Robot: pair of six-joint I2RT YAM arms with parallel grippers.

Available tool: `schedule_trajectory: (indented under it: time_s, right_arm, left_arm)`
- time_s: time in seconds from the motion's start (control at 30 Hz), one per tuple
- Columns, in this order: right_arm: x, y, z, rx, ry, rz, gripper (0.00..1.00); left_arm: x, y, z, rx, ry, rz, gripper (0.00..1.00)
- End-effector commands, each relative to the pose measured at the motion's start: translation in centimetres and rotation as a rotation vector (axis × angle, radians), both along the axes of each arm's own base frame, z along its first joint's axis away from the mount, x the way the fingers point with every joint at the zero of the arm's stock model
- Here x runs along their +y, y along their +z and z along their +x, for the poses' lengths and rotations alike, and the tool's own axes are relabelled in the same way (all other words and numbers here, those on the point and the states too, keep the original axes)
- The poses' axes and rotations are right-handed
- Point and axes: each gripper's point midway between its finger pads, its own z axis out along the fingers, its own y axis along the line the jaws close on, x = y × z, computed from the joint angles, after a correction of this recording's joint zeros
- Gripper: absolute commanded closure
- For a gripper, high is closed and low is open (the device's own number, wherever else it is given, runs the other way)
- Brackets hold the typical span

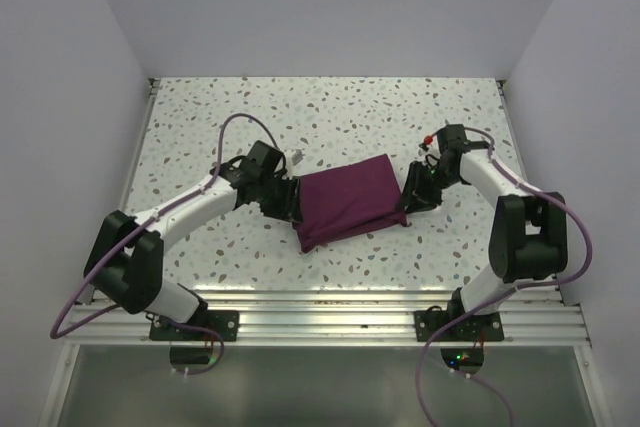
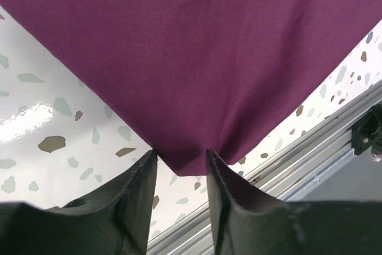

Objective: Prepare the surgical pack

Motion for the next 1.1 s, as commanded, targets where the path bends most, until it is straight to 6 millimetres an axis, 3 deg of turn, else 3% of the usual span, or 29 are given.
schedule_trajectory:
  time_s: [0.0, 0.17, 0.23, 0.27, 0.4, 0.73, 0.8, 0.9, 1.07]
  right_arm:
    - [0.6, -0.1, 0.2, -0.018, 0.018, 0.050, 0.63]
    - [1.0, -0.2, -0.2, -0.006, 0.010, 0.089, 0.79]
    - [1.0, -0.1, -0.4, 0.002, 0.004, 0.096, 0.80]
    - [0.9, -0.1, -0.5, 0.005, 0.002, 0.093, 0.83]
    - [-0.1, -0.2, -1.0, 0.022, 0.000, 0.032, 0.93]
    - [-3.4, -0.1, -0.8, 0.026, 0.004, -0.162, 1.00]
    - [-3.3, -0.2, -0.9, 0.028, 0.009, -0.152, 0.99]
    - [-2.8, -0.1, -1.2, 0.037, 0.013, -0.123, 0.84]
    - [-2.6, -0.4, -2.3, 0.063, 0.001, -0.110, 0.80]
  left_arm:
    - [-1.2, 0.8, 0.6, -0.017, -0.011, -0.075, 0.60]
    - [-1.4, 1.0, 0.5, -0.018, -0.019, -0.092, 0.86]
    - [-1.3, 0.7, 0.3, -0.004, -0.022, -0.091, 0.91]
    - [-1.2, 0.5, 0.2, 0.004, -0.025, -0.089, 1.00]
    - [-0.3, -0.2, 0.1, 0.019, -0.007, -0.048, 1.00]
    - [3.0, -1.2, 0.0, 0.044, 0.093, 0.002, 1.00]
    - [3.5, -1.5, -0.1, 0.056, 0.098, 0.010, 1.00]
    - [3.3, -1.8, -0.2, 0.065, 0.085, -0.005, 1.00]
    - [2.9, -2.4, -0.5, 0.090, 0.074, -0.016, 1.00]
